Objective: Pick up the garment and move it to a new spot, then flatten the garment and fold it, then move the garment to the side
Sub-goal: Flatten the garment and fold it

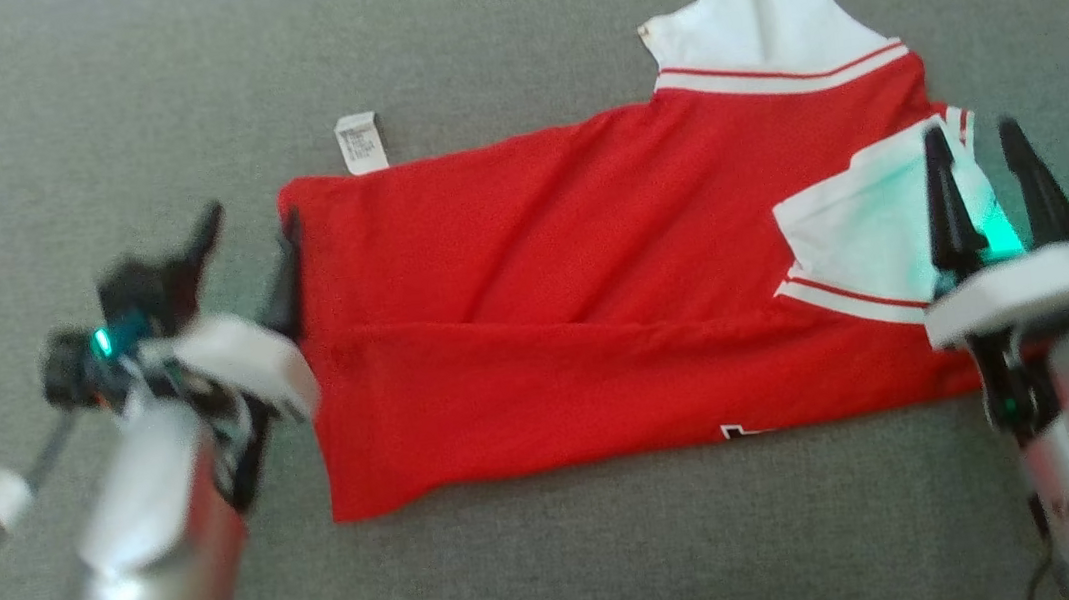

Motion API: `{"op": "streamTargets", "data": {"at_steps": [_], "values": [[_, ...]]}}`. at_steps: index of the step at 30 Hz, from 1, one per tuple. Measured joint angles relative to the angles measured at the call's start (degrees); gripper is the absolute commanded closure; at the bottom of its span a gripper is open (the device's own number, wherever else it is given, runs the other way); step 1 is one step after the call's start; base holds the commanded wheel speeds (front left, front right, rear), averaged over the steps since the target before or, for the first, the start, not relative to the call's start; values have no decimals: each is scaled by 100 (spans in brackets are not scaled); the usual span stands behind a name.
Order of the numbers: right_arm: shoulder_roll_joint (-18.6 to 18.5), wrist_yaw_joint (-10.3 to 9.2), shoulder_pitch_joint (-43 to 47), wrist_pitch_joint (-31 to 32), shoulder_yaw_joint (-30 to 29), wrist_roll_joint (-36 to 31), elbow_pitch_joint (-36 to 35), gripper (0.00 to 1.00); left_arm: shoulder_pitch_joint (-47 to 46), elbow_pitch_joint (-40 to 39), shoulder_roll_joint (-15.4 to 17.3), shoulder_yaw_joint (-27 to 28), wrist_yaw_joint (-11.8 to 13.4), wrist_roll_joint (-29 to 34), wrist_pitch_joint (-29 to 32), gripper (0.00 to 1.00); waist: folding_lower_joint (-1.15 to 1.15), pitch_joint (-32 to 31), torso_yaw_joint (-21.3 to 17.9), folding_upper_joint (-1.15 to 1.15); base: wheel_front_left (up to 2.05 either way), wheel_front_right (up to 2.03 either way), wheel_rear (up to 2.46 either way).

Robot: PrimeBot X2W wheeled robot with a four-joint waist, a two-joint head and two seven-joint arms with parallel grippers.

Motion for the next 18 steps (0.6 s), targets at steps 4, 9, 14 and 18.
{"op": "streamTargets", "data": {"at_steps": [4,9,14,18], "values": [[-33,0,-480,51,245,11,-4,0,-701,358,353,-569,-44,-425,766,0,0,255,-81,0,0,0,0],[-105,0,-721,49,445,30,29,0,-906,369,668,-1336,-46,-1241,1192,0,0,537,-178,0,0,0,0],[-160,0,-801,41,487,71,87,0,-1038,452,934,-1631,-46,-1604,961,0,0,732,-205,0,0,0,0],[-290,0,-936,42,547,130,105,0,-1179,541,917,-1875,-46,-1739,797,0,-1,841,-163,0,0,0,0]]}}
